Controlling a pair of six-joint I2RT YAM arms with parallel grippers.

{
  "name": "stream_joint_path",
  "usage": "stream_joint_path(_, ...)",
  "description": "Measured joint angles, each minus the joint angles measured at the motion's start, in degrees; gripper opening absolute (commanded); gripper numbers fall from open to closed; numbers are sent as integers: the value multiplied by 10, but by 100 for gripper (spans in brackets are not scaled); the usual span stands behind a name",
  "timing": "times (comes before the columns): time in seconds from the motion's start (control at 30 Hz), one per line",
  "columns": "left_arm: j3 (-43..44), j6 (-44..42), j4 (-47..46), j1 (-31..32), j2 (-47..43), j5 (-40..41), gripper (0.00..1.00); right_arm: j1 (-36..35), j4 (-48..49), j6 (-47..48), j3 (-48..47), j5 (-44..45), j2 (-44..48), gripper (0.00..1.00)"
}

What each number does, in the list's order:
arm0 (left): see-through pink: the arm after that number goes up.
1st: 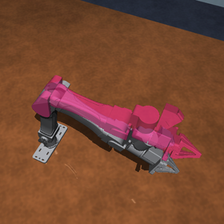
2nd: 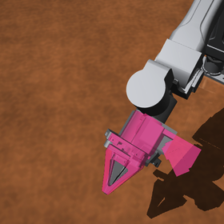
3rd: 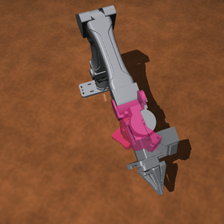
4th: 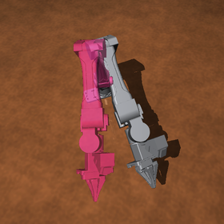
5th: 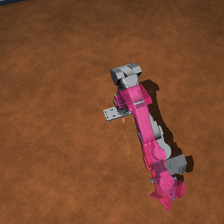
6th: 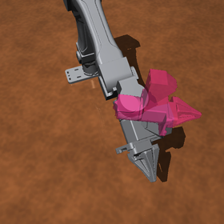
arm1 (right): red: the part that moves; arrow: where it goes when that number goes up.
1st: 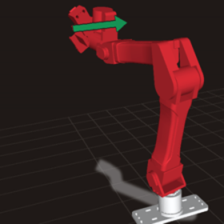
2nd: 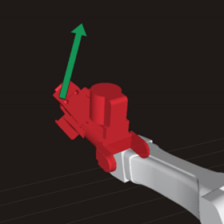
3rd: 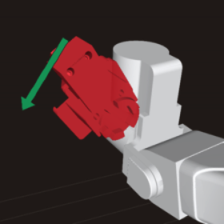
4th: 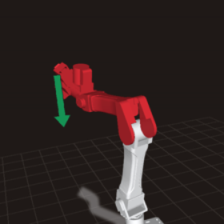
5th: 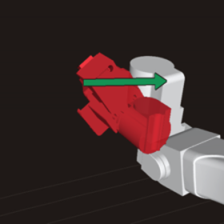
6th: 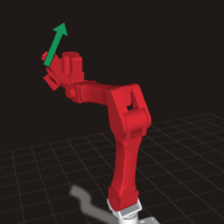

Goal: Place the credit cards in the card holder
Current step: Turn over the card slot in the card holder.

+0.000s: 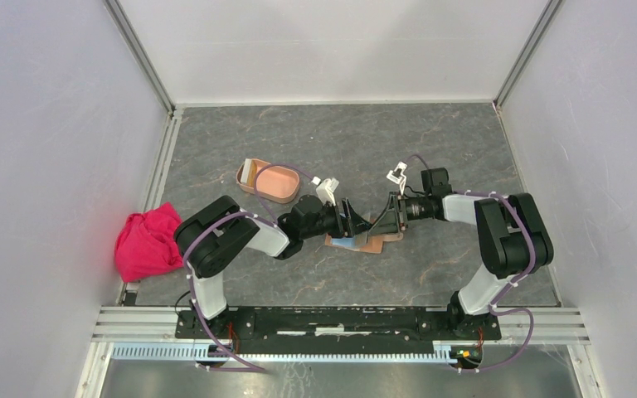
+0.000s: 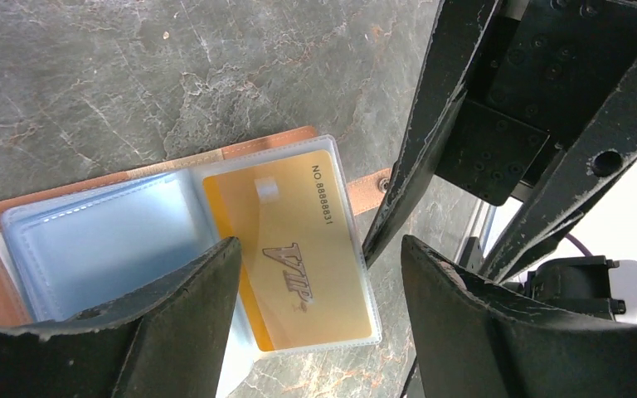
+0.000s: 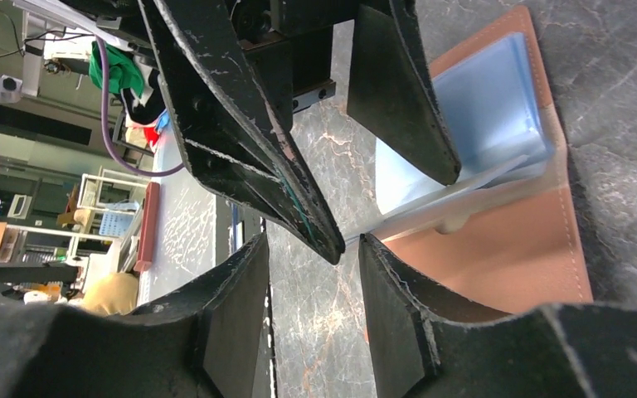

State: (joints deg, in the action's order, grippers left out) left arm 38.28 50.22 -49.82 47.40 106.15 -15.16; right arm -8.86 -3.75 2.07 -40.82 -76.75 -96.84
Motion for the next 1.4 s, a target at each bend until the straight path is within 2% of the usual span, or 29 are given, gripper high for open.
stream_joint_path(0.3, 0, 1, 0, 0, 0, 1, 75, -34, -2, 9, -5, -13, -17, 59)
stream_joint_path(0.63, -7, 2, 2, 0, -2, 18, 57, -55, -33, 41, -20, -16, -35, 59)
stream_joint_path(0.93, -7, 1, 25, 3, -6, 43, 49, -46, -110, 111, -52, 59, -25, 57)
stream_joint_path(1.07, -9, 1, 46, 1, -6, 57, 50, -25, -129, 127, -53, 92, -9, 51)
stream_joint_path(1.17, -10, 1, 49, -1, -8, 59, 54, -16, -132, 130, -54, 121, 0, 46)
stream_joint_path(1.3, -10, 1, 45, -3, -9, 51, 60, -15, -134, 133, -54, 156, 6, 44)
stream_joint_path(1.4, -11, 1, 40, -4, -10, 41, 61, -15, -140, 137, -54, 173, 6, 44)
